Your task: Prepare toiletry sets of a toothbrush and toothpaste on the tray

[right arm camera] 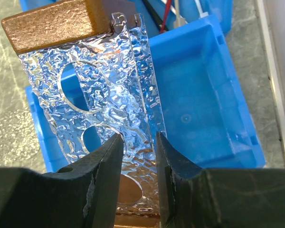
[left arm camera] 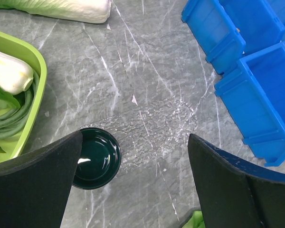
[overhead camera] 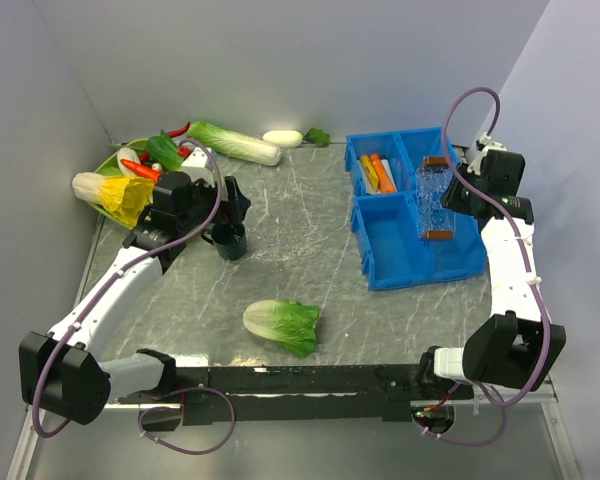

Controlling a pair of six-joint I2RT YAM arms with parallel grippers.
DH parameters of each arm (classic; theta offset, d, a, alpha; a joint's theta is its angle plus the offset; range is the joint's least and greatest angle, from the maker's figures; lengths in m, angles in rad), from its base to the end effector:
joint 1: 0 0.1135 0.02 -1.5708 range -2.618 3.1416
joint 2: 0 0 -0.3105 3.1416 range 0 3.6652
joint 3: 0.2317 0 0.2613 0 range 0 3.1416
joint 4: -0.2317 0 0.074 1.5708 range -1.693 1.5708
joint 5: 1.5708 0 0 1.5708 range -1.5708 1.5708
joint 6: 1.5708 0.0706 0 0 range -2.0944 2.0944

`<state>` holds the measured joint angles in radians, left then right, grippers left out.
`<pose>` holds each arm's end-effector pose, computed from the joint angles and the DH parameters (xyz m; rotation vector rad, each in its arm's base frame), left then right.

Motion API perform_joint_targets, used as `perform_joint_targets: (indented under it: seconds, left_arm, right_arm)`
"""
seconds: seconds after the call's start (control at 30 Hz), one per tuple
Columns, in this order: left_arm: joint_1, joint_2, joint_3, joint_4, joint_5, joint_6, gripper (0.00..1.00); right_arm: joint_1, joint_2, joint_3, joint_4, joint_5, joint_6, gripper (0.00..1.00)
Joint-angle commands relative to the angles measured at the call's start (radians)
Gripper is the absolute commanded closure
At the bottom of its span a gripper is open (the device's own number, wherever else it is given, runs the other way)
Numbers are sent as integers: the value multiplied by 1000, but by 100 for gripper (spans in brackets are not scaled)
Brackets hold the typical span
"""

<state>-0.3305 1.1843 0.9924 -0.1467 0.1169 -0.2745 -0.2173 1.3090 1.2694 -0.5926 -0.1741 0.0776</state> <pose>0.2811 -0.1051 0.3636 0.1346 1.9366 -0.5175 0.3072 -0.0553 0.3785 0.2261 2.1826 0.1133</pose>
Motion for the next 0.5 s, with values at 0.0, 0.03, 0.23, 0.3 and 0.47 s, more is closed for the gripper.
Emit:
perform_joint_targets:
  seconds: [0.0,0.03,0.23,0.3,0.47]
  left_arm:
    - [-10,1,20,32,26,14,3]
    - [-13,1,18,32,27,15,3]
    - [-27,0,15,36,38,20,4]
    - [-30,1,15,38,43,20,3]
    - [-48,14,20,30,44,26,4]
  right_arm:
    - [25,-59,7,60,-42,16,100]
    - [33,-66,2,62,-50,19,100]
    - [73,-88,-5,59,-105,31,100]
    - [102,-91,-8,59,-99,28,100]
    - [163,-80,-10,48,-88,25,100]
